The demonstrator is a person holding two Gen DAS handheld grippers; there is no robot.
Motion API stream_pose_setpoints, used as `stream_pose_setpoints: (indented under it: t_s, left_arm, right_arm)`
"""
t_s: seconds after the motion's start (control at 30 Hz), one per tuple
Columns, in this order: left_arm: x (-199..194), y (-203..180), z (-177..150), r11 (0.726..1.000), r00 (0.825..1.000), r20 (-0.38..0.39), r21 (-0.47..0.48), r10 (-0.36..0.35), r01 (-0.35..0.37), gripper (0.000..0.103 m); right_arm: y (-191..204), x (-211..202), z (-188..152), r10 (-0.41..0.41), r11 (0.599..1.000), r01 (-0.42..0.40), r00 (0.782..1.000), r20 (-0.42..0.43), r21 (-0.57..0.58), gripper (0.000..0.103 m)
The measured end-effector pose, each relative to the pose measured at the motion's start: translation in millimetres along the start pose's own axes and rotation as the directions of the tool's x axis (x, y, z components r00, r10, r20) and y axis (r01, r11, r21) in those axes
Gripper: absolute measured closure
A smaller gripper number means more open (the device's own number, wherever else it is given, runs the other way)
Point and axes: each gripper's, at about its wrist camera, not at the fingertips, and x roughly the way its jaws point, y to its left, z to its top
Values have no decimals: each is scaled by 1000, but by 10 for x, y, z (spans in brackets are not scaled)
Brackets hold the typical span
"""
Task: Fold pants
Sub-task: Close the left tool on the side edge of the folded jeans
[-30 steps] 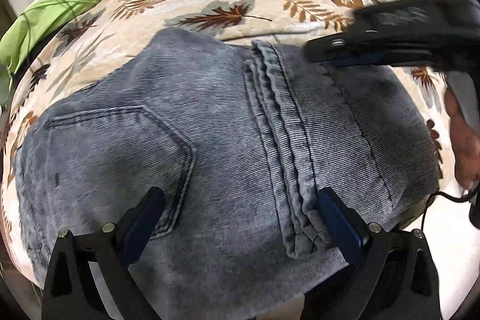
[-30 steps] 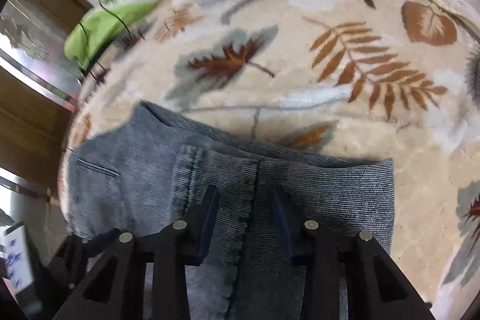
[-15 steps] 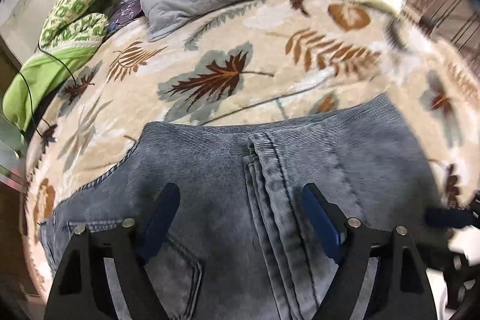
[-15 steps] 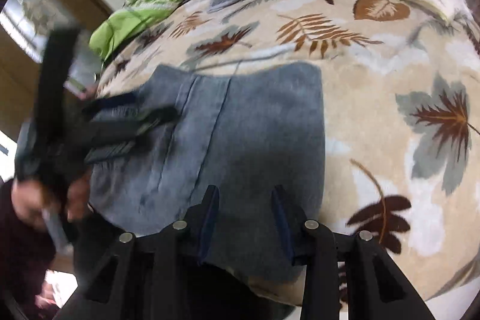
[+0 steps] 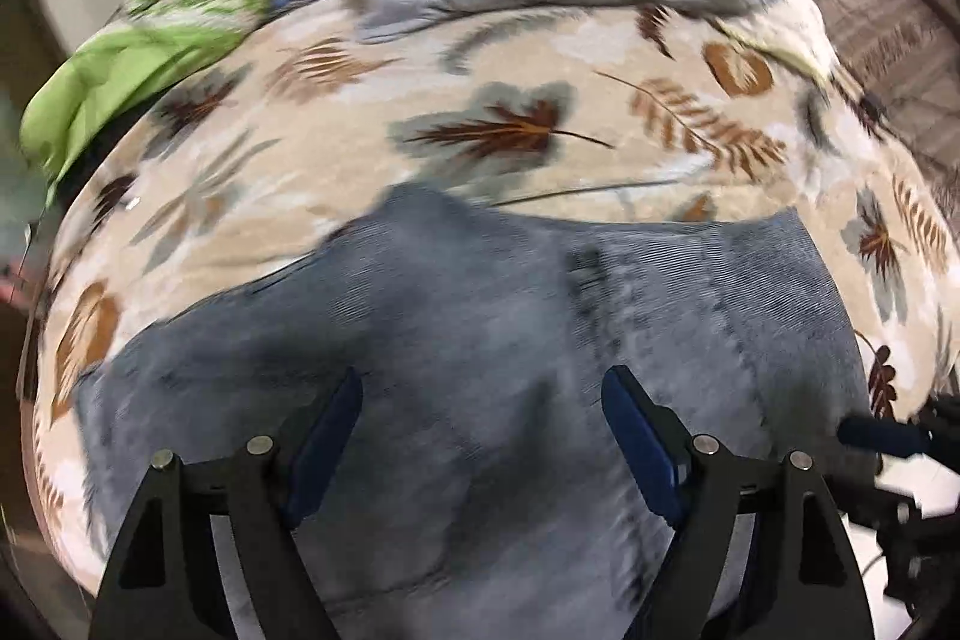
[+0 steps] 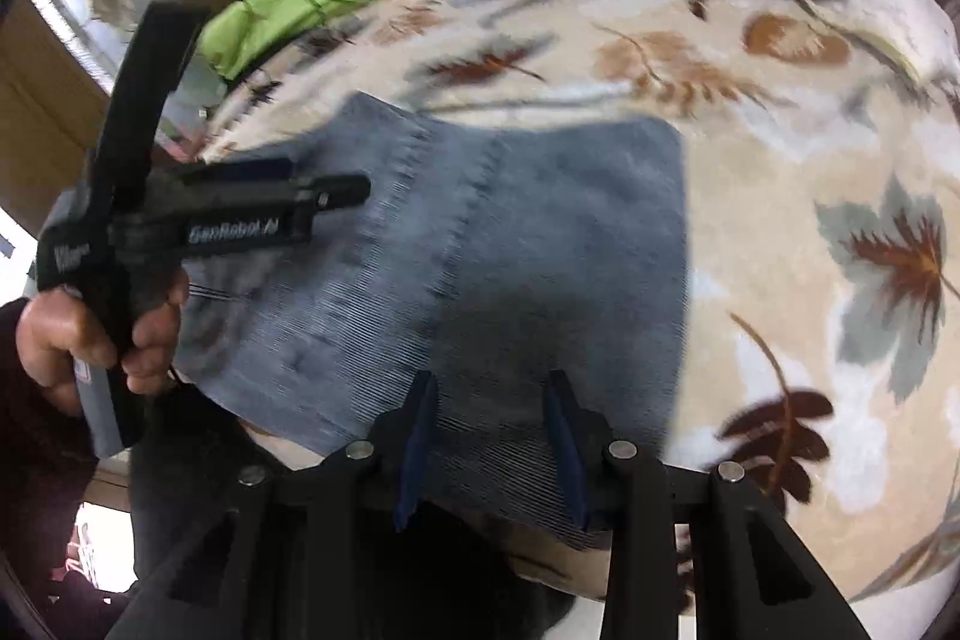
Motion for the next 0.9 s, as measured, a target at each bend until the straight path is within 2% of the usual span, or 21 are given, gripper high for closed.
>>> stream_pose_setpoints:
  t_s: [0.1, 0.2, 0.33, 0.43, 0.57, 0.63, 0.73, 0.83, 0.9]
  left_arm:
    - [-292, 523, -188, 995, 1000, 17, -101, 14, -12, 20]
    - [-587, 1062, -518, 979, 999, 22, -203, 28, -22, 20]
    - [-813, 1635, -1102, 940, 998, -5, -336, 61, -60, 20]
    - [-825, 1974, -1511, 892, 999, -38, -450, 36, -49, 20]
    - [-681, 2265, -1887, 803, 998, -48, -596, -51, 12, 20]
    - [-619, 2344, -1966, 762, 994, -19, -644, -105, 68, 20]
    - [-561, 2382, -2005, 729, 990, 12, -676, -137, 109, 20]
    - [-471, 2432, -2044, 676, 978, 55, -715, -203, 181, 20]
    - [-444, 2446, -2019, 650, 967, 94, -725, -236, 229, 20]
  right_arm:
    - [251, 30, 107, 42, 998, -42, 999, -3, -43, 63]
    - [558, 78, 196, 82, 992, -82, 997, -10, -100, 63]
    - [880, 215, 295, 154, 979, -159, 987, -47, -128, 63]
    - [1127, 392, 336, 164, 972, -174, 983, -78, -155, 62]
    - [1323, 660, 322, 166, 974, -184, 977, -131, -135, 62]
    - [1410, 757, 303, 157, 974, -177, 977, -142, -139, 62]
    - [1526, 877, 281, 156, 972, -178, 977, -148, -152, 62]
    - [1576, 1058, 234, 133, 976, -161, 974, -182, -147, 62]
    - [1562, 1091, 202, 141, 975, -166, 976, -167, -147, 59]
